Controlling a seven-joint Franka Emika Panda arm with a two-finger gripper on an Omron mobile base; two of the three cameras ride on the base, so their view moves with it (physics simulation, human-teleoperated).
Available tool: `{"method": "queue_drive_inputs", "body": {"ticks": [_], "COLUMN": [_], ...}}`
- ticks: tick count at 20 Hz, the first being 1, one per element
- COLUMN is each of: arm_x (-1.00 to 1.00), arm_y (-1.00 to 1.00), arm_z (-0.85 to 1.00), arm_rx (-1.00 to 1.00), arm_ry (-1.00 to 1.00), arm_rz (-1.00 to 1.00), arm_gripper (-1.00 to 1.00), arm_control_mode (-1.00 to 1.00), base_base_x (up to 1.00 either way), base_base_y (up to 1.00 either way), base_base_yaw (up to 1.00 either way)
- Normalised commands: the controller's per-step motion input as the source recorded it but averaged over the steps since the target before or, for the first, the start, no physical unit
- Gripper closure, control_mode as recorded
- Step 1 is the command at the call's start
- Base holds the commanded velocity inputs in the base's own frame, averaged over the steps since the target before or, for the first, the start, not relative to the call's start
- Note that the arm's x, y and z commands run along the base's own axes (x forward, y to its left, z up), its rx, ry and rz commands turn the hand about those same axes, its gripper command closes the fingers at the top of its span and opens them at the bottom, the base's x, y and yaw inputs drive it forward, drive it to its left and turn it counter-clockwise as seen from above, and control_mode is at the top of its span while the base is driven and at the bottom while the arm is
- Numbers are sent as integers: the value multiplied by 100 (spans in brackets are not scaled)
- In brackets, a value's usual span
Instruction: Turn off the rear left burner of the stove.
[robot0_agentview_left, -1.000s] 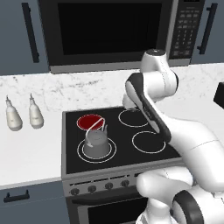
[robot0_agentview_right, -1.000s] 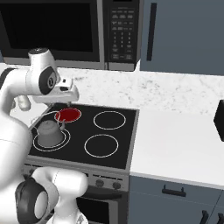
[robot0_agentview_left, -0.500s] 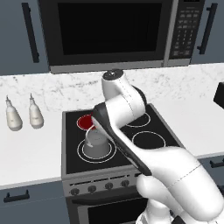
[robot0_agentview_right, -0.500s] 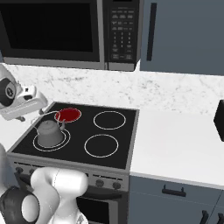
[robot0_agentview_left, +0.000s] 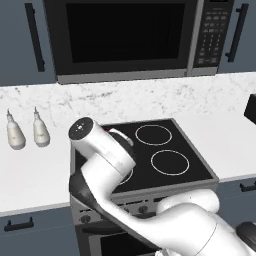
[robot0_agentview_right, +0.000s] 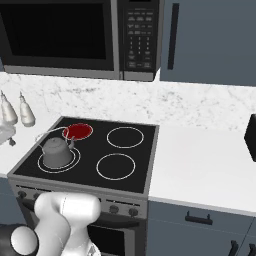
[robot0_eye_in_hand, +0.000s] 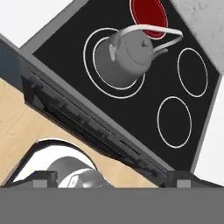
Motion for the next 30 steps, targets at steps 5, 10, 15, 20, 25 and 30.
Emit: {"method": "queue_drive_inputs", "body": {"ticks": [5,10,15,20,25,30], "arm_x": [-75,-64,-15,0,0,4], "arm_y": [68,21,-18,-30,-14,-4], "arm_z": [-35,-65,-60,-59,-58,-53], "arm_rx": [-23,-30,-29,-32,-34,-35], "arm_ry": [-5,-16,-16,-2,0,2], "arm_rz": [22,36,36,36,28,17], "arm_gripper": [-100,-100,-100,-100,-100,-100], "arm_control_mode": [-100,-100,-100,-100,-100,-100], "base_base_x": [0,0,0,0,0,0], "base_base_y": [0,0,0,0,0,0], "base_base_yaw": [0,0,0,0,0,0]}}
